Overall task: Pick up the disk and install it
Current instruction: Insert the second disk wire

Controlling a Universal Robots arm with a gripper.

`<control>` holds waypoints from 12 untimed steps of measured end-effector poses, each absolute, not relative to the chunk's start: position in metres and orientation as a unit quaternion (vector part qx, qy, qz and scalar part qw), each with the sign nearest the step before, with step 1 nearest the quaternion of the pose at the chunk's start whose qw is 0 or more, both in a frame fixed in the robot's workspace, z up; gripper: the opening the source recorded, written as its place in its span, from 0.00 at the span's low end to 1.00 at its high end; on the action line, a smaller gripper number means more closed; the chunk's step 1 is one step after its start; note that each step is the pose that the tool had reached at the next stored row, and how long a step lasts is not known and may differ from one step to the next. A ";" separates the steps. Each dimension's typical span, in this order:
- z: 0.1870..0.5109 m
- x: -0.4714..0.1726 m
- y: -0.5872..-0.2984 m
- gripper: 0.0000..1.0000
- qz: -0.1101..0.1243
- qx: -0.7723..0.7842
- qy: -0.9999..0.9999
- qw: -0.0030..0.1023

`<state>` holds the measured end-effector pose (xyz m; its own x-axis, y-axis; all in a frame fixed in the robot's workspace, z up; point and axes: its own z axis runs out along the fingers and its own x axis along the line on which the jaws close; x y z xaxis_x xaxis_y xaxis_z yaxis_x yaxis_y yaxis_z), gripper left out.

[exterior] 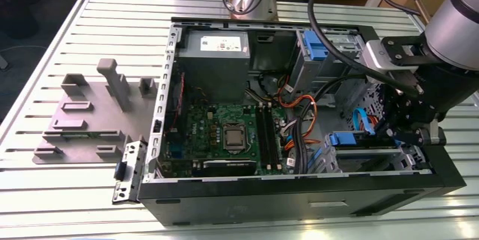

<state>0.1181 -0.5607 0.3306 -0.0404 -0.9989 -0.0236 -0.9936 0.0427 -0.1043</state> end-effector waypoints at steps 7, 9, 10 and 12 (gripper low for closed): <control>0.329 0.118 -0.561 0.16 -0.030 -0.691 0.721 0.045; 0.329 0.118 -0.561 0.16 -0.029 -0.691 0.721 0.045; 0.328 0.118 -0.561 0.16 -0.030 -0.691 0.721 0.045; 0.328 0.118 -0.561 0.16 -0.030 -0.691 0.721 0.045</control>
<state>0.1181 -0.5607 0.3282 -0.0404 -0.9989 -0.0233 -0.9936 0.0426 -0.1043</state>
